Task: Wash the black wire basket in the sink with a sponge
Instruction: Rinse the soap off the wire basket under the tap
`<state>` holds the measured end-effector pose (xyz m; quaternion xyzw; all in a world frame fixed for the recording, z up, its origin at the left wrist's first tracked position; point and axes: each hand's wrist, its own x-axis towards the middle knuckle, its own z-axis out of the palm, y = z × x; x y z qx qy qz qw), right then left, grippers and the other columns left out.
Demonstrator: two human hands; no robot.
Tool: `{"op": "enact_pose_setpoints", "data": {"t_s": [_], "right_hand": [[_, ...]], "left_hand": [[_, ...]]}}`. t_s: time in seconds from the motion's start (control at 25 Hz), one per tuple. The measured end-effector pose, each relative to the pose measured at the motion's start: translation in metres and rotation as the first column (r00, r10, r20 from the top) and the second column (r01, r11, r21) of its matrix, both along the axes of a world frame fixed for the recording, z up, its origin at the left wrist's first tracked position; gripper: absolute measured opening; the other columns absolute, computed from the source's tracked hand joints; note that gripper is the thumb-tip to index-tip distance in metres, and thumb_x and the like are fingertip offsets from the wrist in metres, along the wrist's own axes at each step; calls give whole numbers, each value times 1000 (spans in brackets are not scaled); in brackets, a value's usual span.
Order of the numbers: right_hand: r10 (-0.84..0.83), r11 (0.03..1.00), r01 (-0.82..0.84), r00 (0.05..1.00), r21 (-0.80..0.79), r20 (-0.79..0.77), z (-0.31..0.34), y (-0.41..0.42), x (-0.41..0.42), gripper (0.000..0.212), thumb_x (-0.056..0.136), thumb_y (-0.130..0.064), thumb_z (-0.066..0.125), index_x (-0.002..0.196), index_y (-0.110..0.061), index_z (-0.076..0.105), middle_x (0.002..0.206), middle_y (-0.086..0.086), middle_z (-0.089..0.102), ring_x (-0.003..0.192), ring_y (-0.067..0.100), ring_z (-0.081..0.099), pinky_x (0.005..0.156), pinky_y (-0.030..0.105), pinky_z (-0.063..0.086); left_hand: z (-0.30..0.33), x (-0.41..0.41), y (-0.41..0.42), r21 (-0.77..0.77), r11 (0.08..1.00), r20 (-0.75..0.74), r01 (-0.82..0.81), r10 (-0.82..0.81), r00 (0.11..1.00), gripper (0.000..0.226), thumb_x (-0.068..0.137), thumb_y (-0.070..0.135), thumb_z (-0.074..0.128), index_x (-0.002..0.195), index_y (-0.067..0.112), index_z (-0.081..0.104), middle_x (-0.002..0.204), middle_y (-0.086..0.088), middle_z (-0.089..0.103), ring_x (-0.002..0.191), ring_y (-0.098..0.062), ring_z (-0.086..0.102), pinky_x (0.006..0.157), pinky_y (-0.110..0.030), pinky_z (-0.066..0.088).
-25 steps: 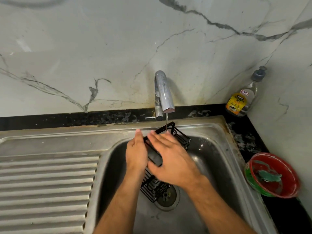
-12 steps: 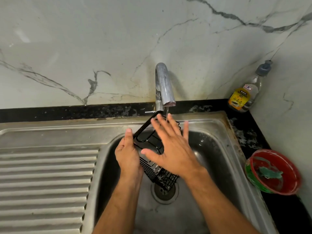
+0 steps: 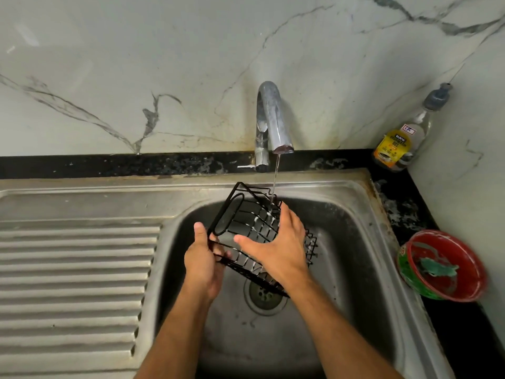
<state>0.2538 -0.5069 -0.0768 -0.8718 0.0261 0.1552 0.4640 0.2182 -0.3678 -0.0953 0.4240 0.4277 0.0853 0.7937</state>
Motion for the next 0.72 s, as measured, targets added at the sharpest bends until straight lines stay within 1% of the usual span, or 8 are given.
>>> {"op": "enact_pose_setpoints", "data": {"t_s": [0.08, 0.16, 0.24, 0.32, 0.4, 0.48, 0.6, 0.72], "right_hand": [[-38, 999, 39, 999, 26, -34, -5, -10, 1, 129, 59, -67, 82, 159, -30, 8, 166, -8, 6, 152, 15, 10, 122, 41, 22], [-14, 1000, 15, 1000, 20, -25, -9, -17, 2, 129, 58, -67, 82, 159, -32, 9, 165, -11, 8, 151, 14, 13, 121, 44, 26], [36, 999, -36, 999, 12, -14, -10, -19, 3, 128, 57, -67, 79, 159, -33, 8, 165, -12, 7, 151, 12, 12, 121, 43, 26], [93, 995, -92, 995, 29, -30, -8, -19, 1, 126, 60, -64, 78, 158, -35, 5, 166, -14, 3, 152, 10, 7, 121, 43, 23], [162, 986, -159, 985, 50, -51, -8, -20, -3, 123, 67, -55, 80, 158, -40, -2, 166, -16, -5, 152, 7, -3, 124, 48, 16], [222, 970, -222, 975, 95, 16, -3, -20, -6, 113, 79, -45, 76, 156, -44, -8, 165, -19, -11, 152, 6, -10, 124, 52, 10], [356, 926, -374, 909, 44, 217, 14, -9, -3, 85, 94, -54, 50, 156, -43, -7, 161, -29, -16, 152, 6, -11, 125, 50, 9], [402, 913, -407, 879, -36, 256, 12, -6, 4, 66, 103, -56, 25, 157, -35, -7, 162, -23, -19, 146, -6, -19, 126, 46, -1]], "left_hand": [[8, 4, 7, 295, 915, -99, 274, -256, 962, 37, 107, 44, 42, 91, 16, 61, 73, 1, 56, 62, -14, 54, 69, -32, 52], [25, 10, 10, 532, 657, -258, 534, -475, 841, 28, 101, 52, 51, 113, 28, 58, 102, 12, 65, 90, -5, 64, 92, -32, 51], [37, 18, 5, 601, 413, -401, 684, -584, 705, 73, 85, 65, 66, 144, 28, 42, 134, 12, 55, 120, -2, 58, 109, -33, 43], [46, 25, -5, 572, 283, -541, 770, -576, 613, 113, 77, 66, 74, 162, 25, 11, 157, -3, 31, 141, -19, 43, 112, -35, 39], [45, 27, -9, 533, 250, -624, 809, -530, 575, 123, 77, 58, 78, 162, 22, -3, 161, -10, 18, 144, -29, 38, 103, -33, 40], [46, 28, -6, 484, 282, -662, 828, -501, 557, 122, 78, 50, 79, 162, 19, -4, 162, -14, 16, 142, -32, 40, 98, -32, 39], [48, 28, -6, 481, 245, -676, 842, -508, 534, 114, 84, 47, 76, 161, 18, -3, 160, -19, 18, 139, -37, 42, 104, -40, 43], [46, 27, -16, 537, 181, -687, 824, -473, 552, 105, 88, 51, 67, 161, 18, -1, 157, -21, 23, 135, -38, 47, 102, -42, 46]]}}
